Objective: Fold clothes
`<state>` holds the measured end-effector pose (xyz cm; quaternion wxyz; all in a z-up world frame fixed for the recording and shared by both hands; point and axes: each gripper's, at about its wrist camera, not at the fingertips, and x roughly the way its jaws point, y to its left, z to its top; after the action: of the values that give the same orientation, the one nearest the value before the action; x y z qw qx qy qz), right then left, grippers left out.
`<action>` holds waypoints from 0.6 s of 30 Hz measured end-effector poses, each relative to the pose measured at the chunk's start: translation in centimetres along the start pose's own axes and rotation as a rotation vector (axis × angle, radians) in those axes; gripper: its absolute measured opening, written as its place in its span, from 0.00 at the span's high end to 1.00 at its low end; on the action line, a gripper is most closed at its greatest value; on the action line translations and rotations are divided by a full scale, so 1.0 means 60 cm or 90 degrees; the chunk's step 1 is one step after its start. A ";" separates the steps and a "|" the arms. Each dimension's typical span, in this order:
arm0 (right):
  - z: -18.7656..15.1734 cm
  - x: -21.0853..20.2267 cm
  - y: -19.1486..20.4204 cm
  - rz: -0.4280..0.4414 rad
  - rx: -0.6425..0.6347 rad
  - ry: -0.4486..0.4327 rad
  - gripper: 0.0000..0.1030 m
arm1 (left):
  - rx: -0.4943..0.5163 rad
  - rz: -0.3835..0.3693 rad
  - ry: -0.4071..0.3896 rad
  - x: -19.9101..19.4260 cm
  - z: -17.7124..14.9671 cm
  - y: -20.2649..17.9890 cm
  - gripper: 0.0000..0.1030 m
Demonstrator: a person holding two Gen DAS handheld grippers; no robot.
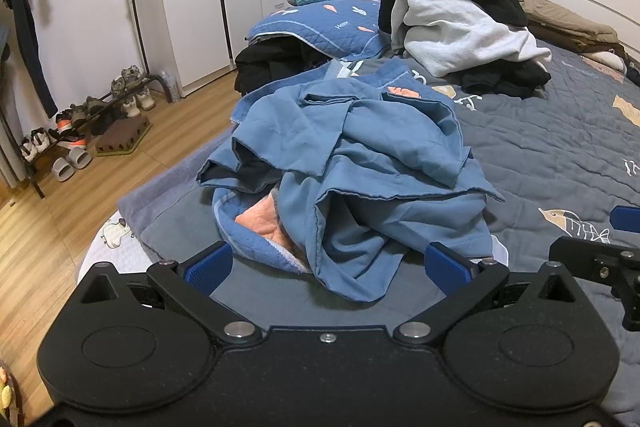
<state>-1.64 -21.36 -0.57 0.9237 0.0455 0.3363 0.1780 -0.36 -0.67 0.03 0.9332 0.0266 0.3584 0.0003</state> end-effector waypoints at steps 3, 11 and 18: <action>-0.002 0.003 -0.001 -0.001 0.003 0.003 0.00 | -0.001 -0.001 0.000 0.000 0.001 0.002 0.00; 0.003 0.003 -0.003 -0.005 0.008 0.000 0.00 | -0.004 -0.005 0.000 0.003 0.005 0.005 0.00; 0.026 0.023 0.004 -0.003 -0.001 -0.001 0.00 | -0.020 0.001 0.004 0.010 0.011 0.020 0.00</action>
<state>0.26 -20.58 -0.14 0.9245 0.0445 0.3354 0.1759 0.53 0.50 0.16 0.9323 0.0122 0.3615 0.0067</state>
